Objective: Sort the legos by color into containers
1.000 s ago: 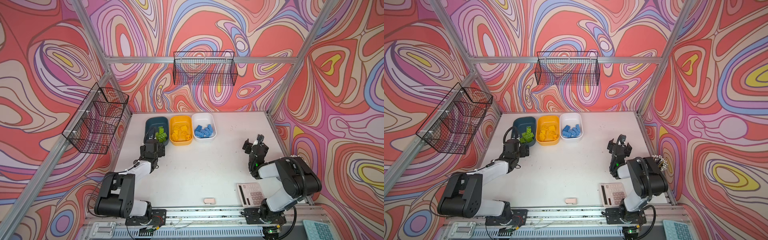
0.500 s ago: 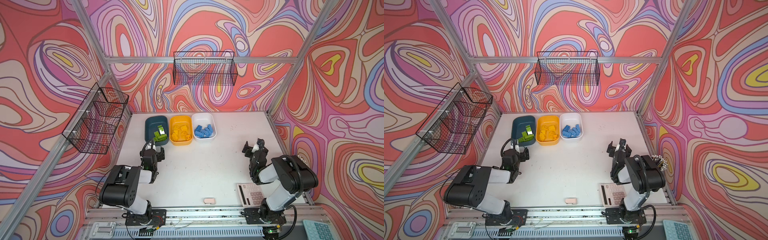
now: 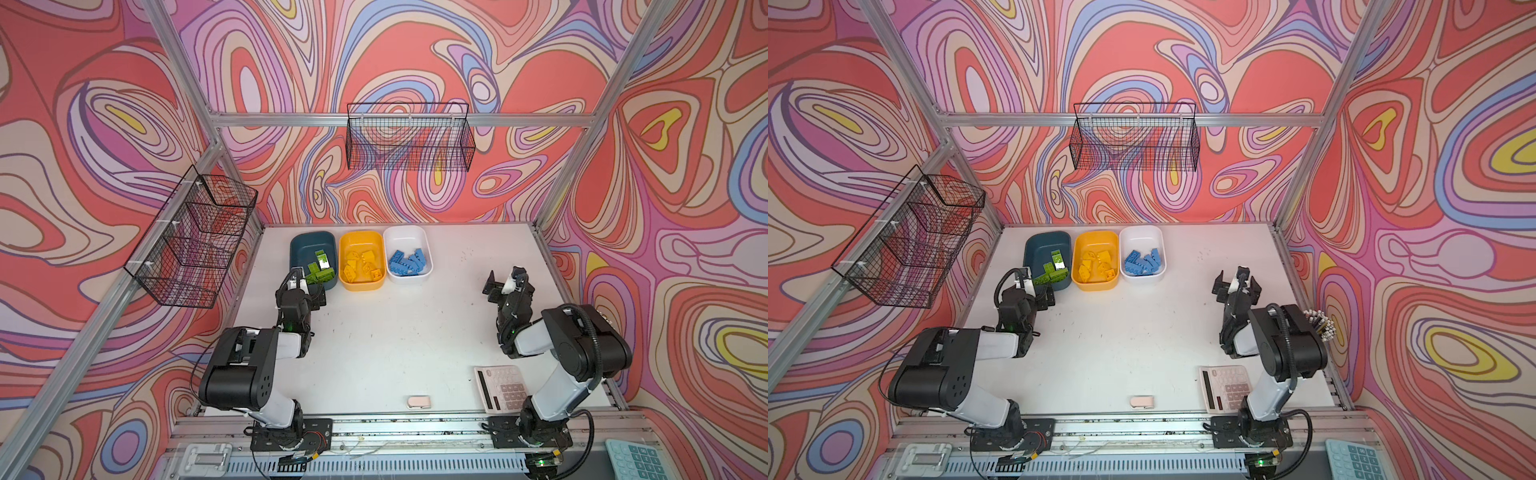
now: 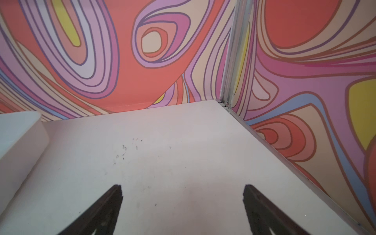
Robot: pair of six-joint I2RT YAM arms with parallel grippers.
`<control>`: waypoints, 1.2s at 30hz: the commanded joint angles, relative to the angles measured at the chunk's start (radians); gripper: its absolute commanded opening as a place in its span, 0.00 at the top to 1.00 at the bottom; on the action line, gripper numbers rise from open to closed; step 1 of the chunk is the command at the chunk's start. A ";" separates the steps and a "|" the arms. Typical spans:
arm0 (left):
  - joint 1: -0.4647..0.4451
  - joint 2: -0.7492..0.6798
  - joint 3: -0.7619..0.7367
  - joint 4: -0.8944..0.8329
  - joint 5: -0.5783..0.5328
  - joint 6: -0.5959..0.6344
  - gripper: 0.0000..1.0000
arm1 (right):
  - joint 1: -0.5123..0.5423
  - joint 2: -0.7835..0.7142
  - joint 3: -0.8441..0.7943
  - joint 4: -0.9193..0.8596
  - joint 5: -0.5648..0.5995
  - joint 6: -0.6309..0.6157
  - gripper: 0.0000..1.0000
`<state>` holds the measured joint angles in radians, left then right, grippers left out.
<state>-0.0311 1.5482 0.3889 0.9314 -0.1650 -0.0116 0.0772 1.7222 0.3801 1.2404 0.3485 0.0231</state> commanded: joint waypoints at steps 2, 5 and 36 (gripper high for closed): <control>0.000 -0.008 -0.013 -0.037 0.035 -0.011 0.00 | -0.004 -0.014 -0.008 -0.073 -0.042 0.022 0.02; 0.000 -0.008 -0.015 -0.036 0.035 -0.012 0.00 | -0.004 -0.013 -0.007 -0.073 -0.043 0.022 0.02; 0.000 -0.007 -0.008 -0.045 0.040 -0.008 0.00 | -0.002 -0.013 0.002 -0.089 -0.082 0.005 0.02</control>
<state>-0.0319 1.5482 0.3843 0.8852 -0.1329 -0.0193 0.0734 1.7191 0.3798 1.1469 0.2714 0.0425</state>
